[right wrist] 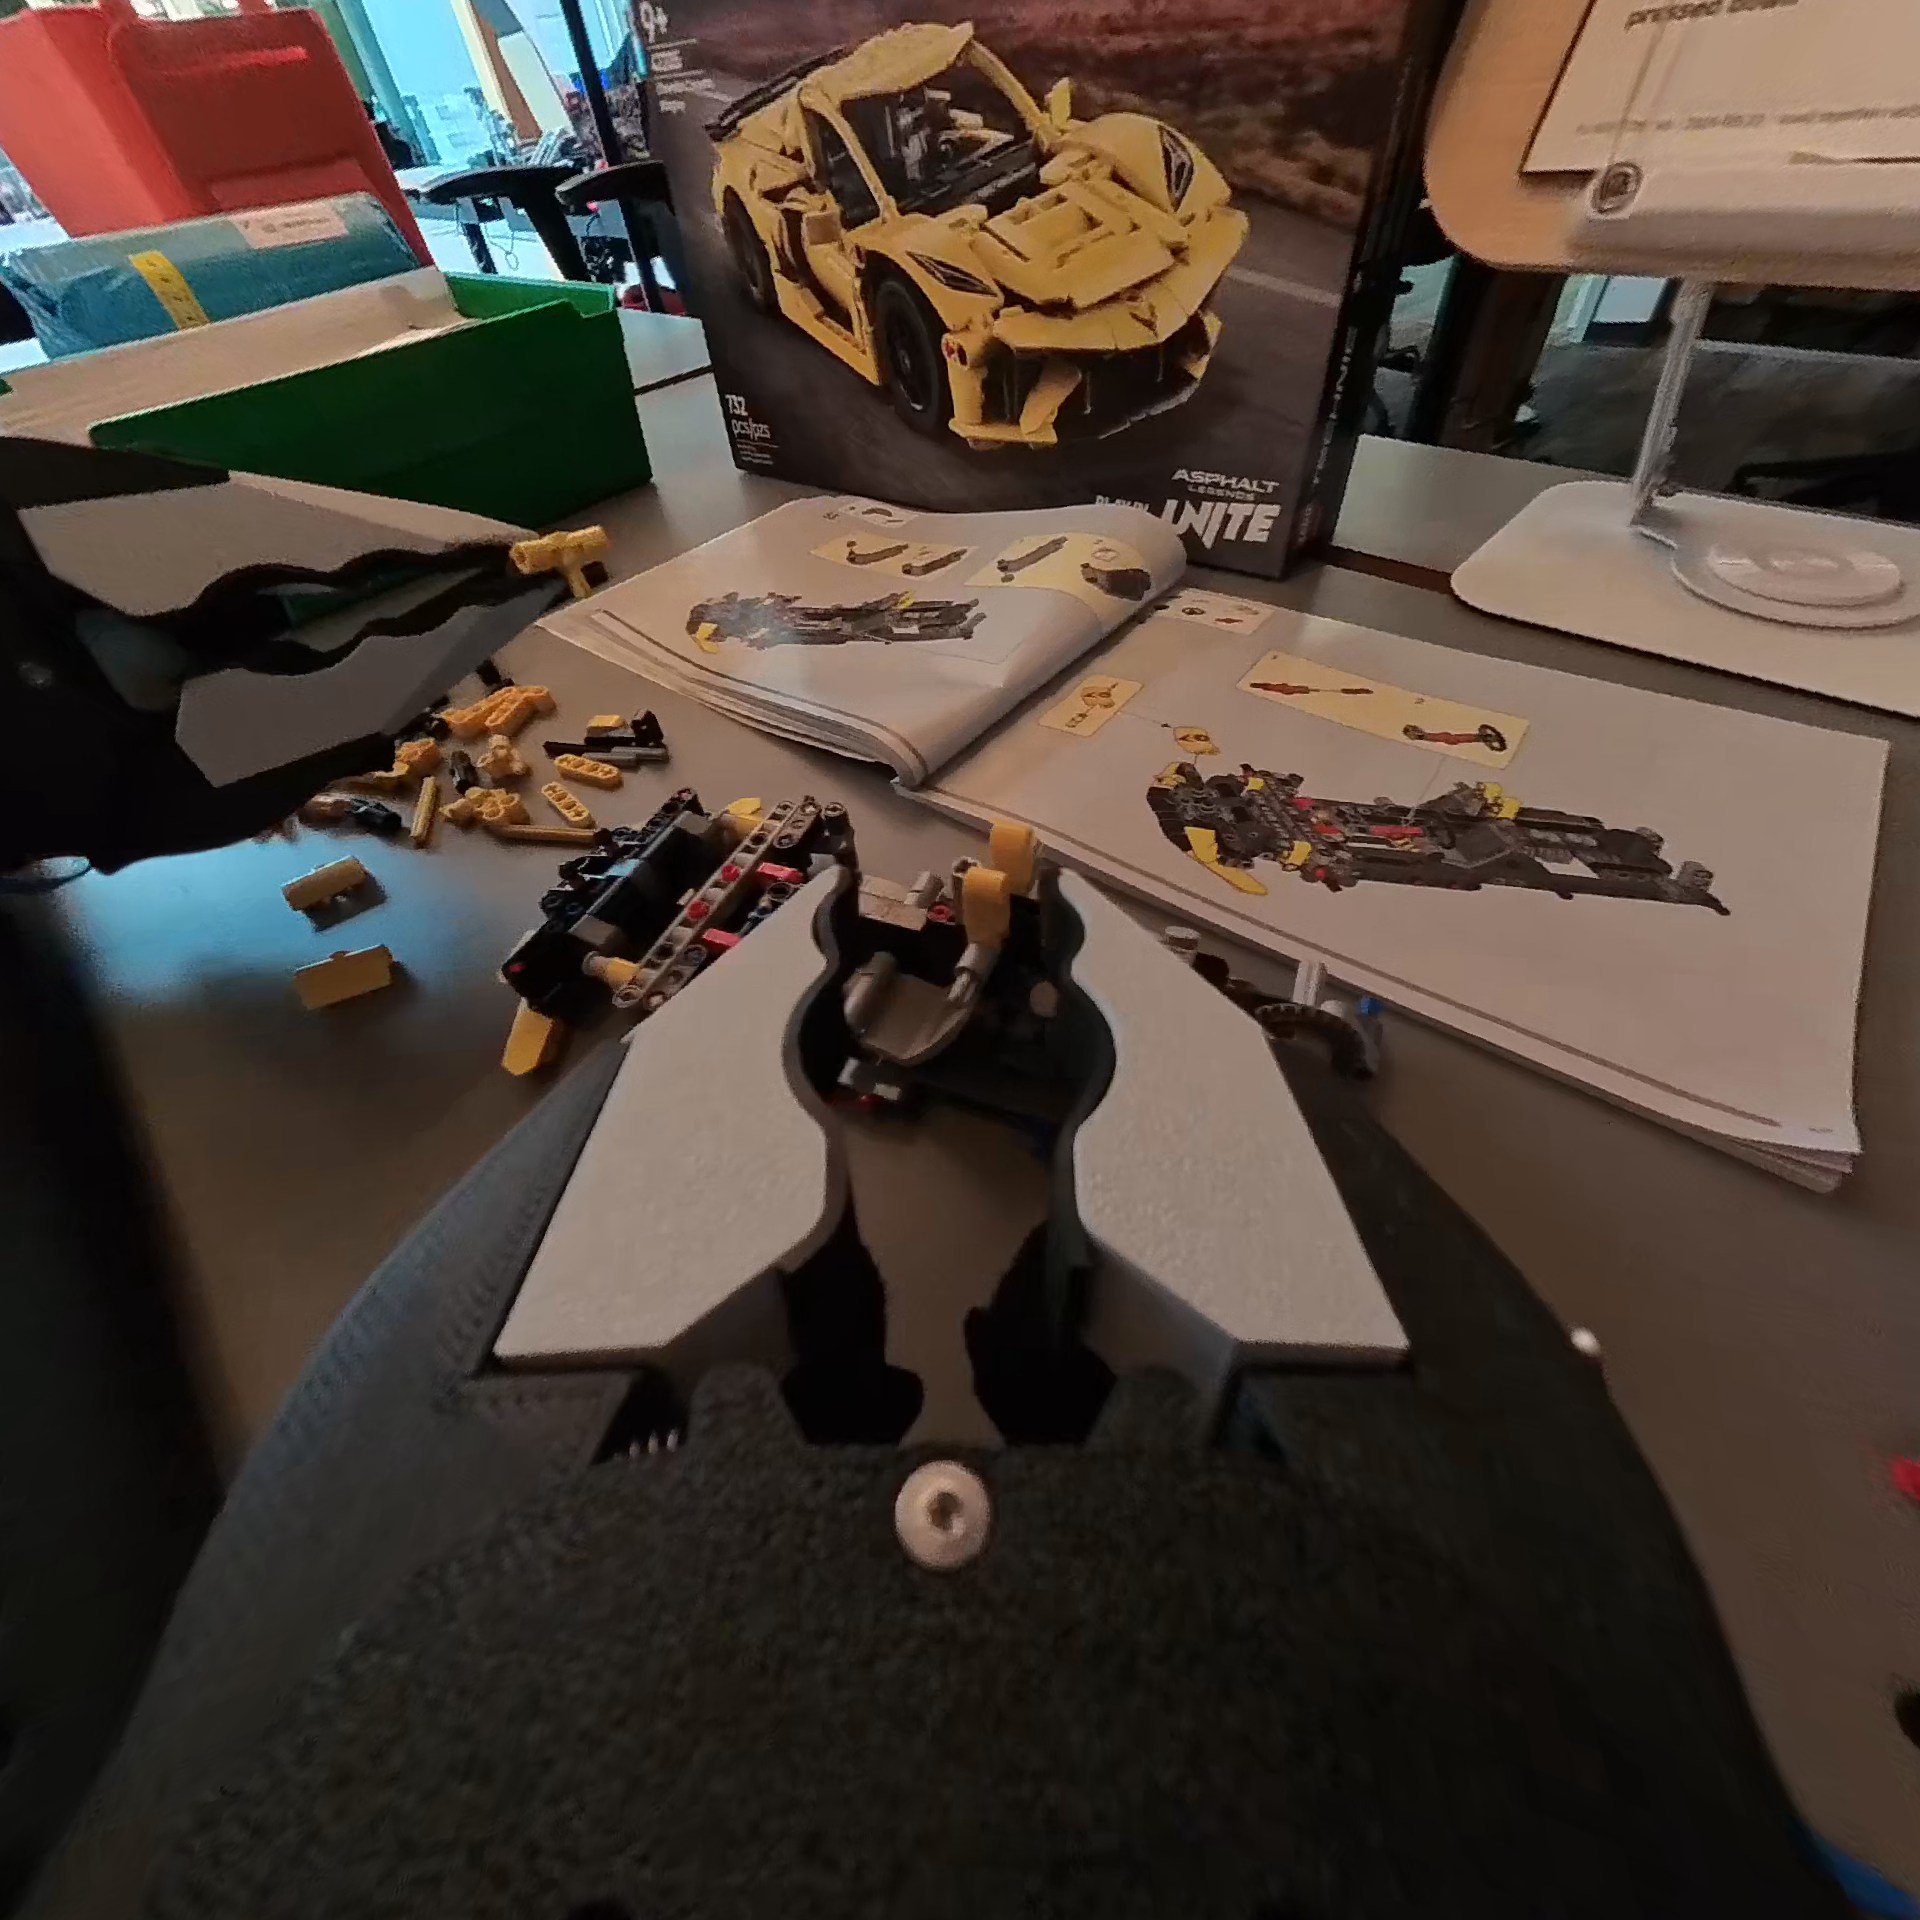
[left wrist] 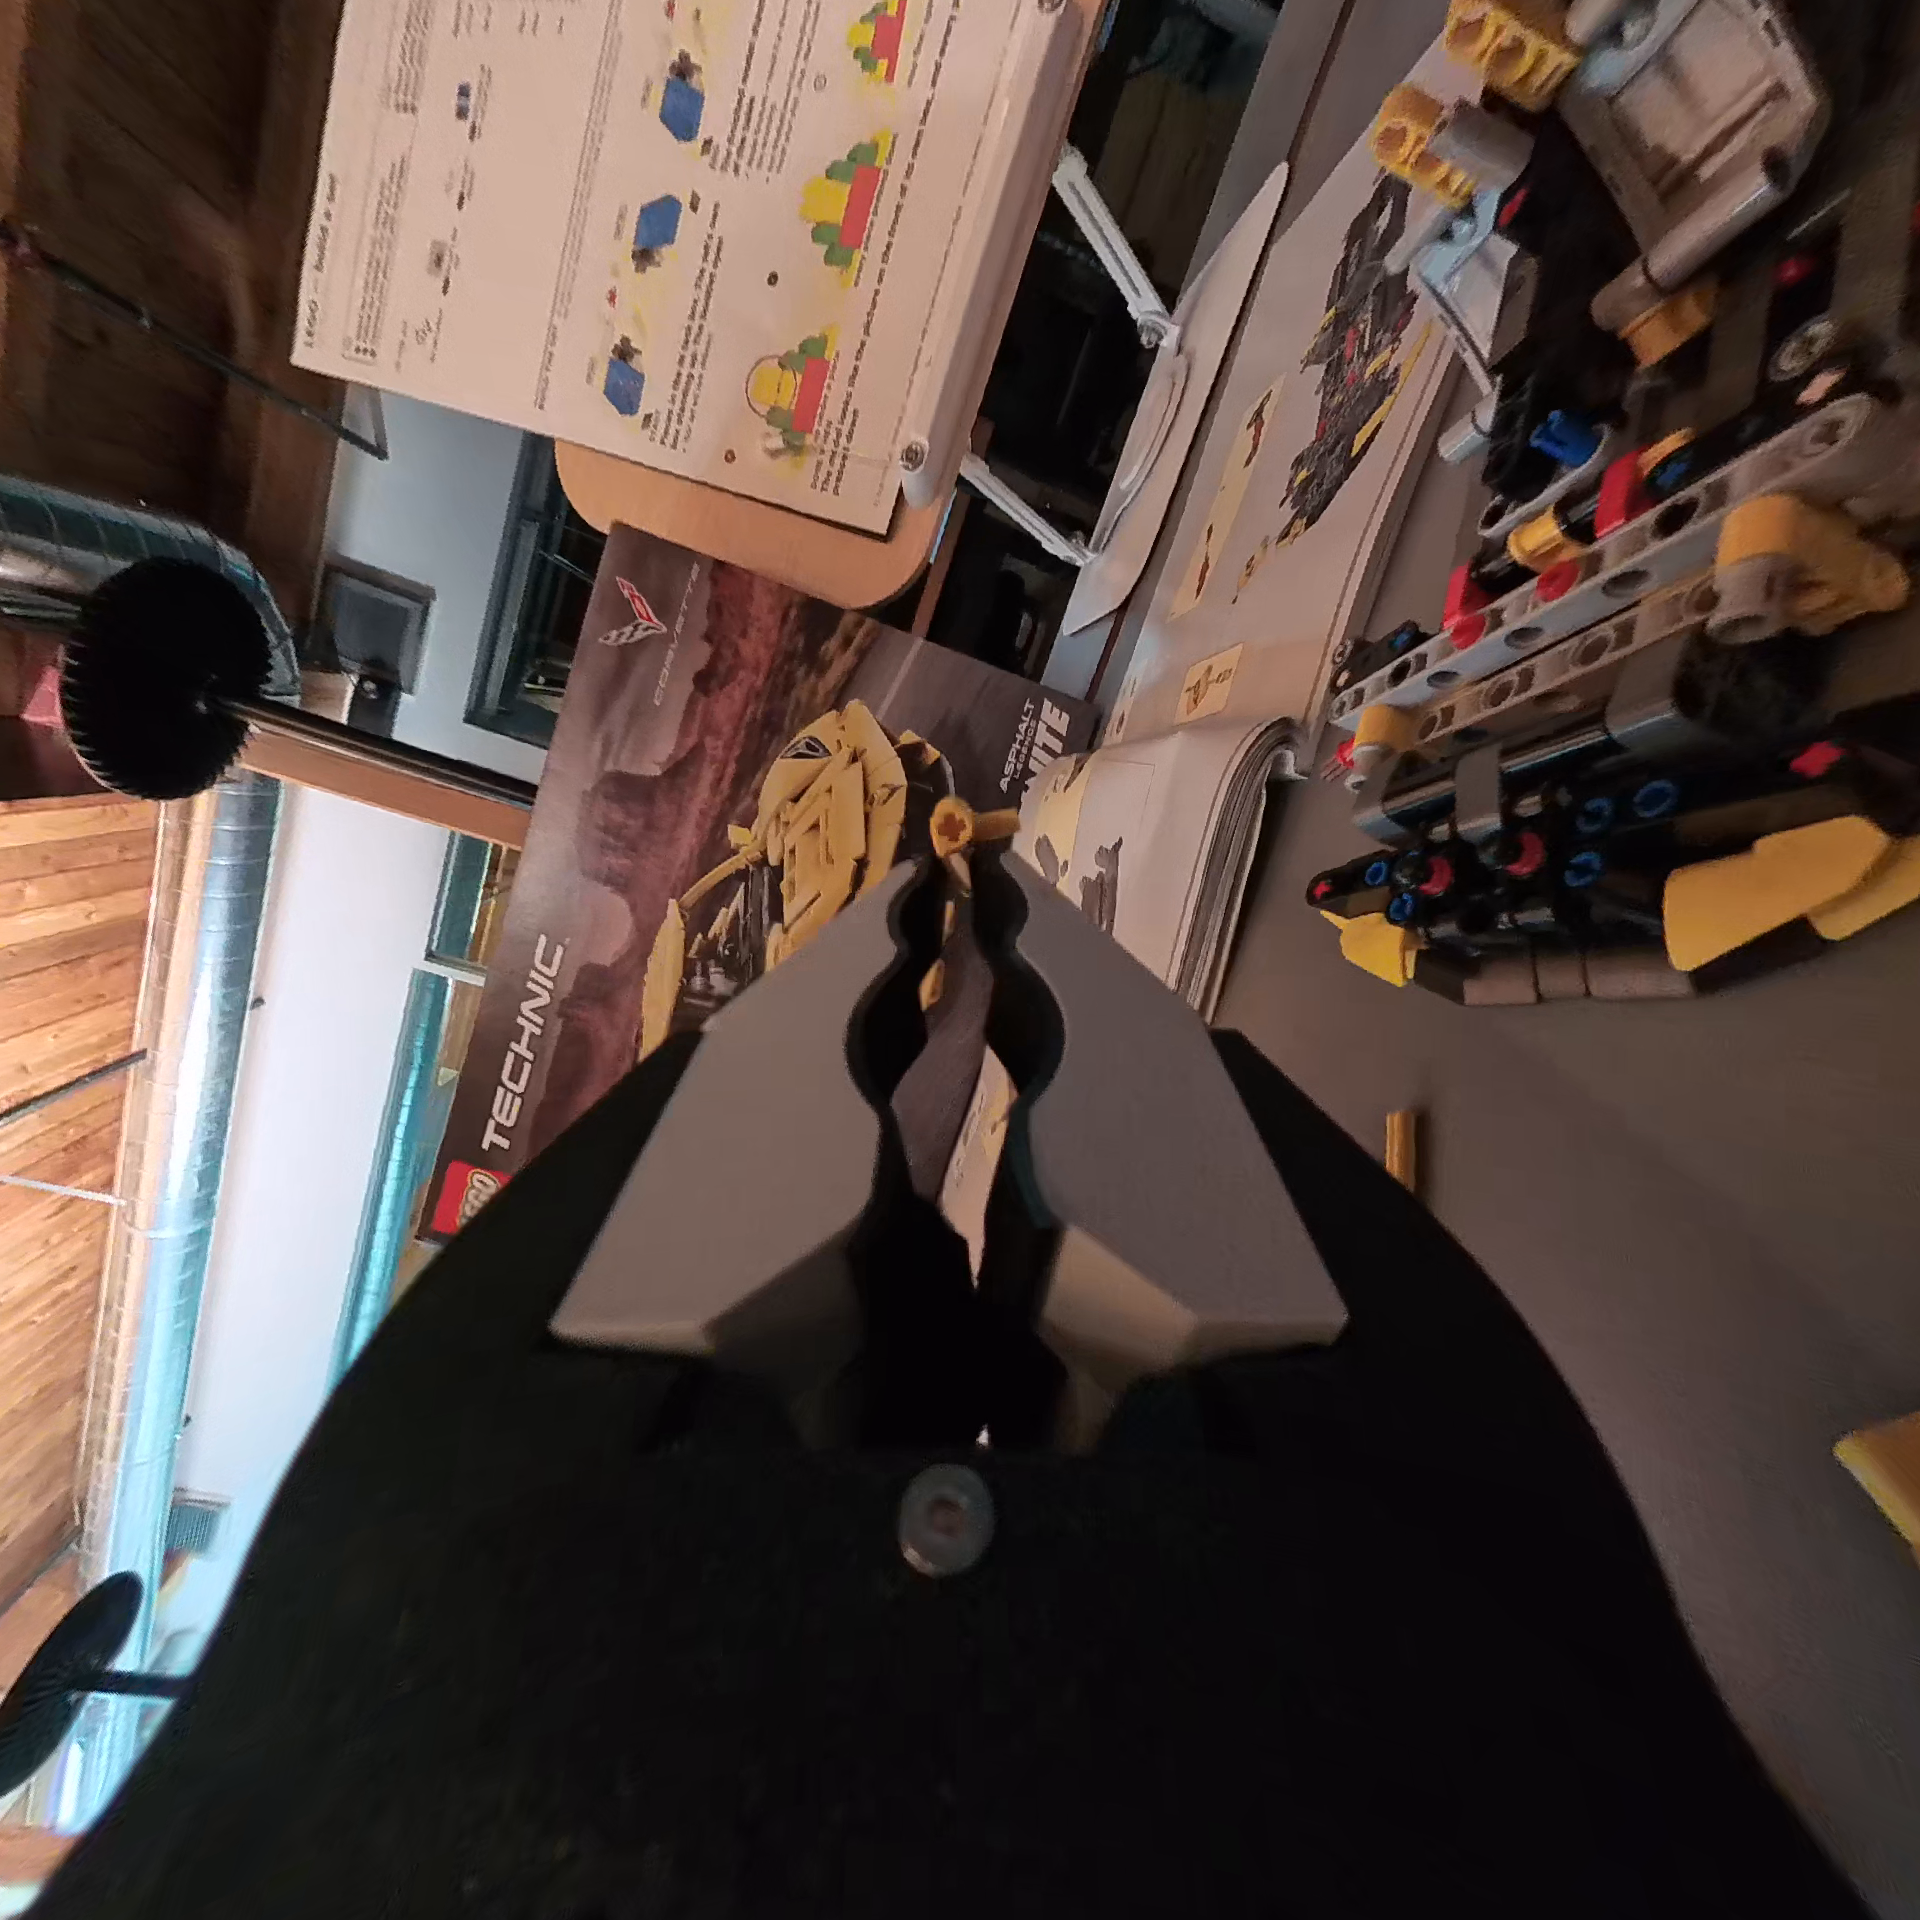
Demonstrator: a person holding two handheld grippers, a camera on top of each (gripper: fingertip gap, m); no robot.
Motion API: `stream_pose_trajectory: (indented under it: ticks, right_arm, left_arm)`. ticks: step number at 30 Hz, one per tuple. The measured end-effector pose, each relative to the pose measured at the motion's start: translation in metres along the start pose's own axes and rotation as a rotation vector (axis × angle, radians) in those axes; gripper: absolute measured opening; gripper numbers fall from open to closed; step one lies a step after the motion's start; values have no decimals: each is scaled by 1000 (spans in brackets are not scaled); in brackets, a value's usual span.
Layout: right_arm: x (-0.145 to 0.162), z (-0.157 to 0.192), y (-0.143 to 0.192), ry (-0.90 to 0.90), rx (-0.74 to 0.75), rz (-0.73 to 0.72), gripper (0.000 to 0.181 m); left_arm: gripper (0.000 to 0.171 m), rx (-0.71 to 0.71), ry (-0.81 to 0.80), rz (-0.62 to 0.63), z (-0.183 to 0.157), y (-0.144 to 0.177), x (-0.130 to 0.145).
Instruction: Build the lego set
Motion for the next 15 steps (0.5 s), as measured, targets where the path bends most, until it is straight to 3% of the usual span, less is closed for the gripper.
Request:
stream_pose_trajectory:
  ticks: [5,12,15]
  right_arm:
    - [0,13,-3,48,-46,5,33]
    - [1,19,-3,65,-68,11,31]
    - [-6,36,-4,31,-180,-14,31]
  left_arm:
    - [2,6,-9,-17,-2,3,-3]
    - [2,121,114,-32,-11,10,1]
    - [2,190,82,-86,-20,23,-8]
Point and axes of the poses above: each gripper's, where its closed fingertips meet, y back along the fingers, x out of its underside, z = x × y across the jaws, the point moved 2 cm from there along y, back along the fingers, and after that the axes turned 3 degrees about x, right-handed, at the moved point
